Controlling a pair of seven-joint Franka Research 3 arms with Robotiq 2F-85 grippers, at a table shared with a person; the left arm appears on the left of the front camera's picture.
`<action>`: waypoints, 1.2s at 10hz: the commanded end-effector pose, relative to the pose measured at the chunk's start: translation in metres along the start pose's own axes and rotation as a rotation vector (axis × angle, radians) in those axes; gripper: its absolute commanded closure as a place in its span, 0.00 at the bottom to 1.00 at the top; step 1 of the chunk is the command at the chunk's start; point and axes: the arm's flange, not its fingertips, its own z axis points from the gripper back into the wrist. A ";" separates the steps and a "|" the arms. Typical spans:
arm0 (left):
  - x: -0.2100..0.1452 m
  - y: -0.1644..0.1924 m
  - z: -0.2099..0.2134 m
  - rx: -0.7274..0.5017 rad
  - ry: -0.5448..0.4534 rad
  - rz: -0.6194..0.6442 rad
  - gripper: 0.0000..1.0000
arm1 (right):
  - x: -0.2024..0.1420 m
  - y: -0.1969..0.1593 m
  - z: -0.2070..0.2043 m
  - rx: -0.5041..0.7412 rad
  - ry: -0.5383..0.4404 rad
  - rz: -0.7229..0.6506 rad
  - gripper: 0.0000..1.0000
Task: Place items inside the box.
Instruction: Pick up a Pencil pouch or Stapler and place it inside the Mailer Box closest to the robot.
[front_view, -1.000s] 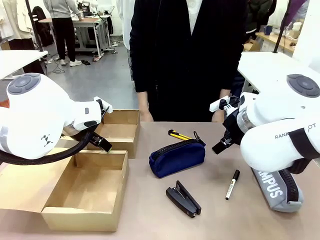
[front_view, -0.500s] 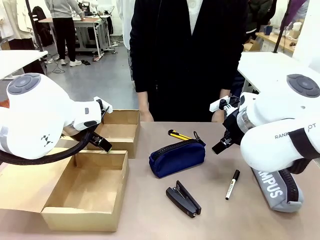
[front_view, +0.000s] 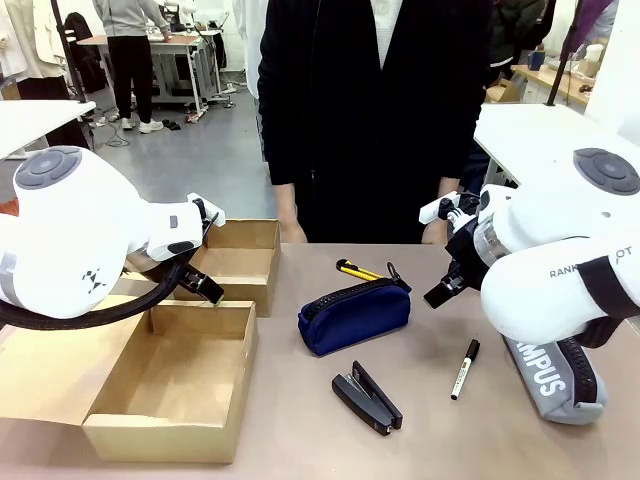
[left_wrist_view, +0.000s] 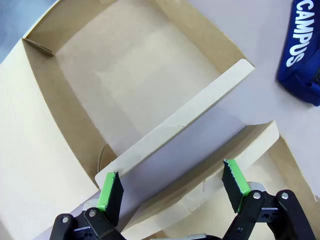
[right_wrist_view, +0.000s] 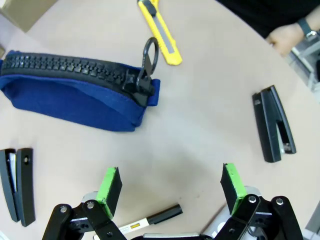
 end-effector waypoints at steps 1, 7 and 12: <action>0.000 0.000 0.000 0.000 0.000 0.000 0.00 | 0.000 0.000 0.000 0.000 0.000 0.000 0.00; -0.041 0.029 0.215 -0.254 -0.226 0.125 0.00 | -0.012 -0.061 0.208 0.325 -0.046 -0.505 0.00; -0.199 0.204 0.252 -0.632 -0.387 0.719 0.00 | -0.222 -0.206 0.273 0.597 -0.446 -1.079 0.00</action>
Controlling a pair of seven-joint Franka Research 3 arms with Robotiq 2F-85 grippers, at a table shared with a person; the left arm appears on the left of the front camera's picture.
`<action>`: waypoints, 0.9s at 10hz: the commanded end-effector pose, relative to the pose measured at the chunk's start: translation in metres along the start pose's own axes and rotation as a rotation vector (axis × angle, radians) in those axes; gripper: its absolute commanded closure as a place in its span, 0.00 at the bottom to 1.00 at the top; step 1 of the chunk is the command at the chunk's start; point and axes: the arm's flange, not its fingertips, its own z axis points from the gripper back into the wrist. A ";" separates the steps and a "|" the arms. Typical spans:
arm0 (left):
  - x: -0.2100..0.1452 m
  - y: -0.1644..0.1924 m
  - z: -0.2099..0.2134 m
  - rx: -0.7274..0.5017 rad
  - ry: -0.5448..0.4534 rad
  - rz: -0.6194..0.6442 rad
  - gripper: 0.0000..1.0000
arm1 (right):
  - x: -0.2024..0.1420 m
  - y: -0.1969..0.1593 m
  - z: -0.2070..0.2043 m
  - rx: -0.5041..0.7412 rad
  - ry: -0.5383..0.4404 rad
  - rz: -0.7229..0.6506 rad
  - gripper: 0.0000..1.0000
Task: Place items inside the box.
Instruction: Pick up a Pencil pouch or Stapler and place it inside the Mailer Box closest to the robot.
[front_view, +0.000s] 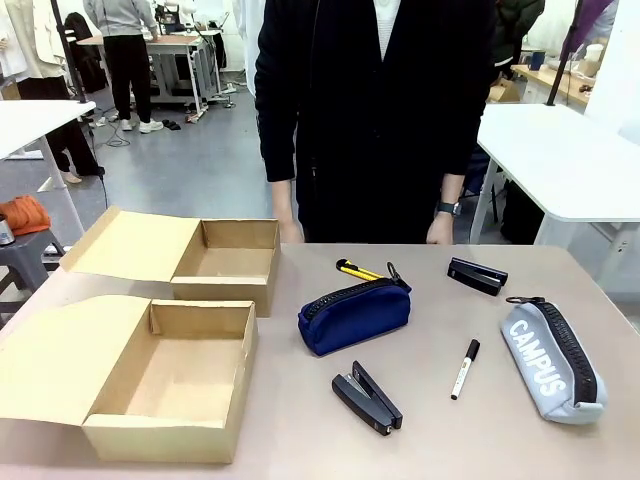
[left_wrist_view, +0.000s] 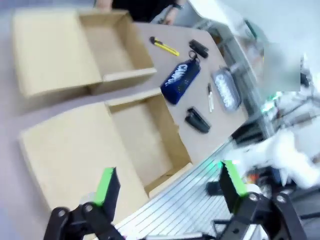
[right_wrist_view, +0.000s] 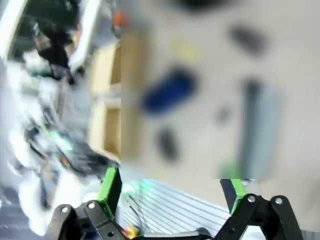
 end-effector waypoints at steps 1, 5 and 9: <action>-0.013 0.040 -0.003 -0.094 -0.154 0.155 0.00 | -0.025 -0.070 0.035 0.154 -0.287 -0.141 0.00; -0.022 0.071 0.026 -0.124 -0.202 0.256 0.00 | -0.037 -0.115 0.101 0.101 -0.381 -0.267 0.00; -0.022 0.071 0.026 -0.124 -0.202 0.256 0.00 | -0.037 -0.115 0.101 0.101 -0.381 -0.267 0.00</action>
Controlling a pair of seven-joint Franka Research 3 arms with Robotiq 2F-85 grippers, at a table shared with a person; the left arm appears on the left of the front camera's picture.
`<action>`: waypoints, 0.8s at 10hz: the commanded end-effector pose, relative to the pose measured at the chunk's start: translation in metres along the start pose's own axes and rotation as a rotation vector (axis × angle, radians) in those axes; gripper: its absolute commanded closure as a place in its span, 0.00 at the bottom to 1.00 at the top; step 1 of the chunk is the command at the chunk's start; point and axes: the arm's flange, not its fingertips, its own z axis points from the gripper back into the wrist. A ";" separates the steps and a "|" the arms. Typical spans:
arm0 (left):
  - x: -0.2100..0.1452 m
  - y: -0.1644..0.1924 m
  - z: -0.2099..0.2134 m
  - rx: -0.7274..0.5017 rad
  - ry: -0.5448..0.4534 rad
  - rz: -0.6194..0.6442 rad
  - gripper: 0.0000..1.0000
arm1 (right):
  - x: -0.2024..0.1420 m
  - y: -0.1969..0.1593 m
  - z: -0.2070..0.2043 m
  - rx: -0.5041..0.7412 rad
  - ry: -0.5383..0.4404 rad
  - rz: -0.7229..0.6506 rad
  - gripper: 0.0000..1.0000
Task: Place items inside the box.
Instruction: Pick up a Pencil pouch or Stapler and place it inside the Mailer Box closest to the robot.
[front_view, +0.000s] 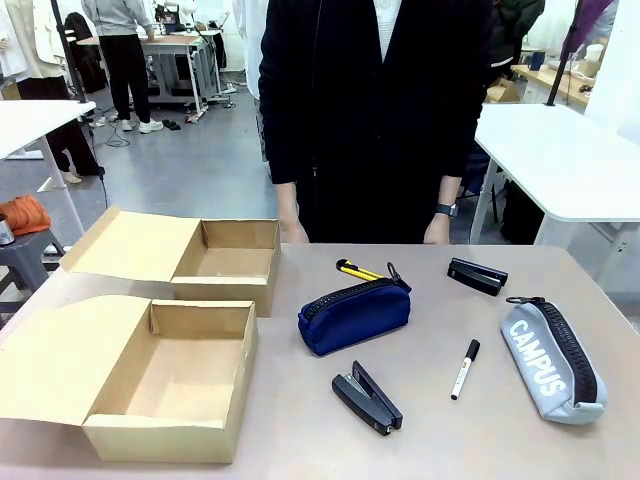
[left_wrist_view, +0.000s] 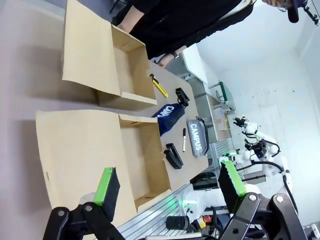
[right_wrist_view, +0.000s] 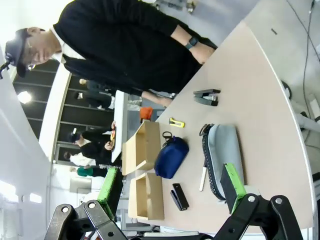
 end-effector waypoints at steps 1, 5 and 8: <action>0.003 -0.002 -0.002 -0.018 -0.010 -0.022 0.00 | 0.001 -0.002 0.006 0.009 -0.013 0.014 0.00; 0.003 -0.002 -0.002 -0.018 -0.010 -0.022 0.00 | -0.018 0.041 -0.059 0.030 0.232 0.190 0.00; 0.003 -0.002 -0.002 -0.018 -0.010 -0.022 0.00 | 0.009 0.047 -0.072 0.022 0.331 0.168 0.00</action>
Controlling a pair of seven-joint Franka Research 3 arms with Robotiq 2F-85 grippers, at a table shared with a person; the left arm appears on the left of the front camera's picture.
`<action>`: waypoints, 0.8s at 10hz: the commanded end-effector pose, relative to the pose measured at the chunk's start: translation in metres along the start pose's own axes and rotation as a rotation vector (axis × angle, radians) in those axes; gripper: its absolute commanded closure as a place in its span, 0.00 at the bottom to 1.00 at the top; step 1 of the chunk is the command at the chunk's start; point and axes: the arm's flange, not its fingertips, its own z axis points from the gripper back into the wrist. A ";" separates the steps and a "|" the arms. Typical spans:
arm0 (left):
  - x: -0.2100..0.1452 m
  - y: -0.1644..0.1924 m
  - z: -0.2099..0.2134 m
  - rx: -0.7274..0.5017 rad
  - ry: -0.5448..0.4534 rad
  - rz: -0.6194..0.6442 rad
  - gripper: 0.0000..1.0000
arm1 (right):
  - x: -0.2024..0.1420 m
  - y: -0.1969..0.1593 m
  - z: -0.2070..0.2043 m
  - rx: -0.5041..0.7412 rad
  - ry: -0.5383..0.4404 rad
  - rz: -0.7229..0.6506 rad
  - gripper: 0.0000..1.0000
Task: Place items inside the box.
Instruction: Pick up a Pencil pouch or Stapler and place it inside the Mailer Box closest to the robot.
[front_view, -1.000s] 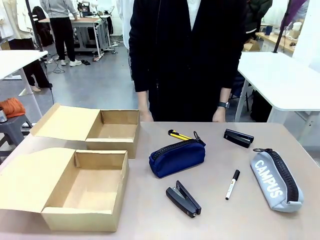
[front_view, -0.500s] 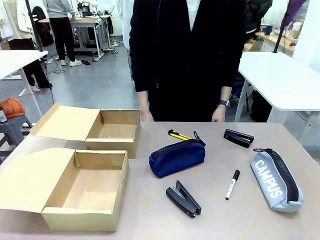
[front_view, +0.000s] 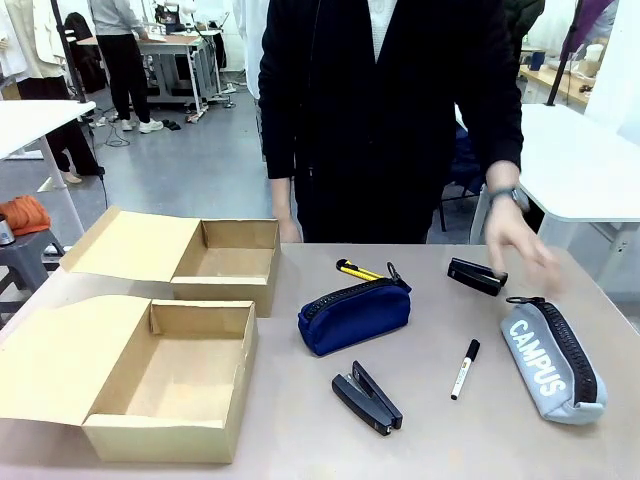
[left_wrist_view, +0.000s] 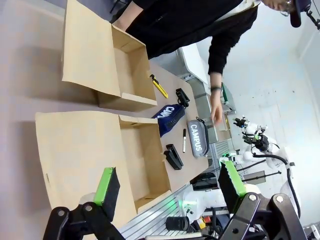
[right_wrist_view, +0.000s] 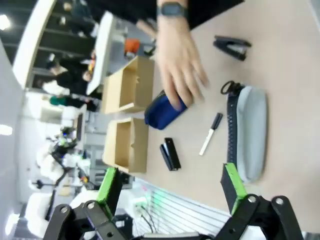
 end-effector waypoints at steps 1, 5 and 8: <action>0.001 -0.001 0.001 -0.018 -0.008 -0.023 0.00 | 0.012 -0.059 0.071 0.086 -0.034 -0.089 0.00; 0.001 -0.001 0.001 -0.018 -0.008 -0.023 0.00 | -0.035 -0.142 0.137 0.154 -0.273 -0.294 0.00; 0.001 -0.001 0.001 -0.018 -0.008 -0.023 0.00 | -0.036 -0.118 0.130 0.081 -0.179 -0.237 0.00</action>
